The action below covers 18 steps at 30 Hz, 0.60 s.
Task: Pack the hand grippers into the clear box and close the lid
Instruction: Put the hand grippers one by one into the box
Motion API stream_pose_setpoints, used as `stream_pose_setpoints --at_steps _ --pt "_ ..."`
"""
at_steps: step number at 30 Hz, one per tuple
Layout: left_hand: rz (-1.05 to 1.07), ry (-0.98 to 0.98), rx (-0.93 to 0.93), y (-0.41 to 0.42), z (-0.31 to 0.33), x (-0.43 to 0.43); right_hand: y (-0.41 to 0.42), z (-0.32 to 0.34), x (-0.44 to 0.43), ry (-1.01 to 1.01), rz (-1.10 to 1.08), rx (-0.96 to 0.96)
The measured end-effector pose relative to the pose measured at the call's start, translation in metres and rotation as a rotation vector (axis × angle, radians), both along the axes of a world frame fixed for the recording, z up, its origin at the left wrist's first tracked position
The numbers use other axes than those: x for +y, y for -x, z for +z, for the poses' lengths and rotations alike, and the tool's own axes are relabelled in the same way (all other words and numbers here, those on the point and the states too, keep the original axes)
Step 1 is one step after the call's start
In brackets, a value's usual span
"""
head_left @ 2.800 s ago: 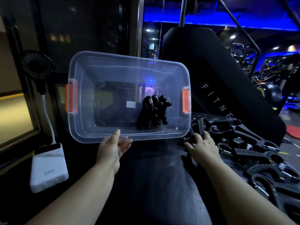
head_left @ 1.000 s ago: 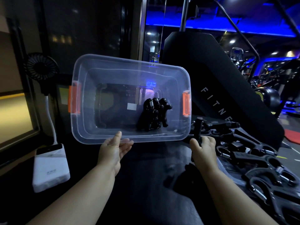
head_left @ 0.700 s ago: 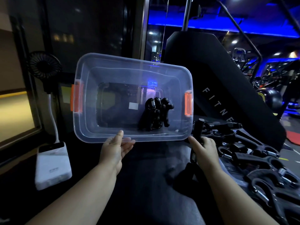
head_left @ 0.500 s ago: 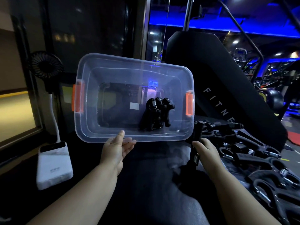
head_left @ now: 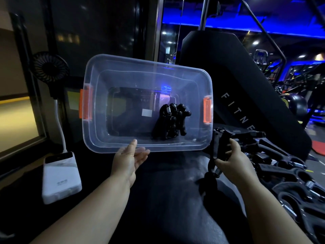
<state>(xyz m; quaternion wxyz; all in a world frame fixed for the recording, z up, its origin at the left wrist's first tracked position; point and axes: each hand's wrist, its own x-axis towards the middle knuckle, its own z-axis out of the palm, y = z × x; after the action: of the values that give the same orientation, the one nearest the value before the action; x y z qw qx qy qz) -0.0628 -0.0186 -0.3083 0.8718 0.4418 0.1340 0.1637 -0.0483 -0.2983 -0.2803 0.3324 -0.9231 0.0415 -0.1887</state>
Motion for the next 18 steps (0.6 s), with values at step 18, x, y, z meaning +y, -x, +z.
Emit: stream_pose_setpoints --at_steps 18 --pt "-0.020 0.034 0.007 0.000 0.002 0.003 0.016 0.046 0.077 -0.314 0.208 -0.377"
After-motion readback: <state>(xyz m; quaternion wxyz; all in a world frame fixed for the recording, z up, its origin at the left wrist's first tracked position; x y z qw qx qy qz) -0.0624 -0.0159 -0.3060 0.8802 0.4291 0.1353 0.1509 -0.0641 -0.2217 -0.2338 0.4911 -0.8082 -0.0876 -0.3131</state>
